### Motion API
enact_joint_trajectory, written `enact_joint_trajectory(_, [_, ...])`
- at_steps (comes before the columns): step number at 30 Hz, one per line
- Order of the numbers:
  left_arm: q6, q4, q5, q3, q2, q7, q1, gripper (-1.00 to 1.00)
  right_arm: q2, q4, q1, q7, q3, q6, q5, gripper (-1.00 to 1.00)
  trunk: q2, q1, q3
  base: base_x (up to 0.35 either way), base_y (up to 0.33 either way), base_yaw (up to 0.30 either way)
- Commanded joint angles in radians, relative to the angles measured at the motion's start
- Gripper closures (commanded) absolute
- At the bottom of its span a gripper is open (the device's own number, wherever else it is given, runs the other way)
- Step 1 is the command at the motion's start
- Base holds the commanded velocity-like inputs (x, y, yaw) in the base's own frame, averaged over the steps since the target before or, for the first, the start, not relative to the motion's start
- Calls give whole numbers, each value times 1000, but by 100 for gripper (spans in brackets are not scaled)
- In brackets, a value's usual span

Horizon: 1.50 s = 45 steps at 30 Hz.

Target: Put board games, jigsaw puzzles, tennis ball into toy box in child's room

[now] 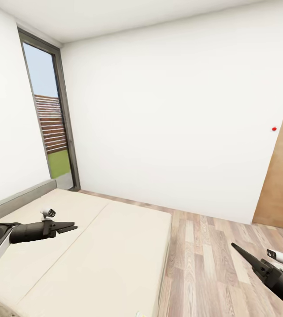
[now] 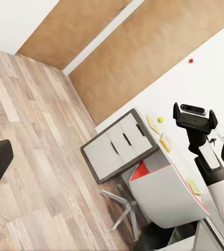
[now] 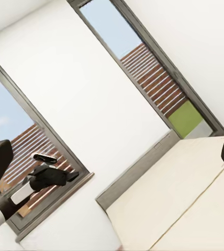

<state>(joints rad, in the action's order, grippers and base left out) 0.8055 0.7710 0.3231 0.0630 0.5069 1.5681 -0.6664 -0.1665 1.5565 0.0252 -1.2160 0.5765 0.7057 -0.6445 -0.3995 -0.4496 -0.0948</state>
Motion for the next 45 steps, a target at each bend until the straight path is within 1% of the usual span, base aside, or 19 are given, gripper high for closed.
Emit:
enact_joint_trajectory(1, [11, -1, 4, 4, 1, 3, -1, -100, 0, 0, 1, 1, 0, 8, -6, -100, -1, 0, 0, 0, 0, 287])
enact_joint_trajectory(11, [10, -1, 4, 5, 0, 3, -1, -100, 0, -1, 0, 1, 0, 8, -6, -100, -1, 0, 0, 0, -6, 246])
enact_joint_trajectory(26, [9, -1, 4, 6, 0, 3, -1, -100, 0, -1, 0, 1, -2, 8, -6, -100, -1, 0, 0, 0, -197, 60])
enact_joint_trajectory(32, [9, -1, 4, 6, -1, 3, -1, -100, 0, -1, 0, 1, -2, 8, -6, -100, -1, 0, 0, 25, -78, 220])
enact_joint_trajectory(40, [9, -1, 4, 6, -1, 3, -1, -100, -1, -1, 0, 1, -1, 8, -6, -100, -1, 0, 2, 77, -200, 264])
enact_joint_trajectory(45, [9, -1, 4, 6, -1, 3, -1, -100, -1, -1, 0, 1, -1, 8, -6, -100, -1, 0, 4, 31, -92, 271])
